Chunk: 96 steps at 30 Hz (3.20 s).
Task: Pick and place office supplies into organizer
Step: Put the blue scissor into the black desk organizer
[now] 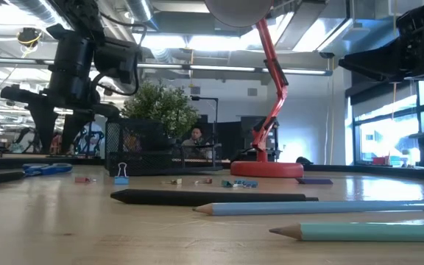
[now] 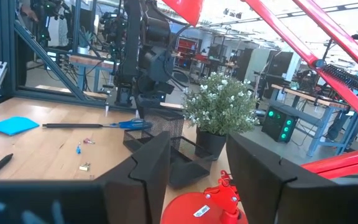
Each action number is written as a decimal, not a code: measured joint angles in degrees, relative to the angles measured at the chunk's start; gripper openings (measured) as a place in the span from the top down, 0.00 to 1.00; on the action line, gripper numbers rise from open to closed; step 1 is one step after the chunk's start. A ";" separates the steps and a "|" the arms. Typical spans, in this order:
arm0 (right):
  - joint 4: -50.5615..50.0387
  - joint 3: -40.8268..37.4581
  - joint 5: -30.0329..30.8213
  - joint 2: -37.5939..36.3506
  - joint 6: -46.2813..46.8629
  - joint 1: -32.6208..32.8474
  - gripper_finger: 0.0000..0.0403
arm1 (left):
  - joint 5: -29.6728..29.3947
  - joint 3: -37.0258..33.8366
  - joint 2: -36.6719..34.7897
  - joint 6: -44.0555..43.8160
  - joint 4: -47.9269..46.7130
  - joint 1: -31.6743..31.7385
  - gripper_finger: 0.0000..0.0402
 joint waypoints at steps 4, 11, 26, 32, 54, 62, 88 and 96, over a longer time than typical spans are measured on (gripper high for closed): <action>0.00 0.00 0.00 0.01 -0.02 -0.01 0.60 | -0.19 -0.02 0.00 -0.45 -0.01 -0.02 0.68; -0.02 0.00 0.00 -0.01 -0.02 0.00 0.60 | -4.31 -0.32 -1.94 2.85 -0.16 -0.09 0.68; -0.52 0.00 0.00 -0.01 0.13 0.00 0.60 | -2.69 -1.24 -5.20 -2.40 1.79 -1.16 0.68; -1.58 0.00 0.00 0.01 0.13 0.00 0.60 | 0.33 -7.44 -5.73 -6.10 9.97 -2.81 0.68; -0.82 0.00 0.00 -0.01 -0.04 0.00 0.60 | -2.19 -9.47 -11.57 -4.22 8.94 -3.67 0.64; -0.39 0.00 0.00 0.00 0.15 0.00 0.60 | -3.39 -9.44 -10.74 -5.00 8.55 -3.67 0.59; -0.41 0.00 0.00 0.00 0.09 0.00 0.60 | -2.73 -9.22 -4.16 -10.06 11.54 -3.67 0.59; -0.42 0.00 0.00 0.00 0.11 0.00 0.60 | -2.32 -8.79 0.22 -10.25 11.82 -3.67 0.60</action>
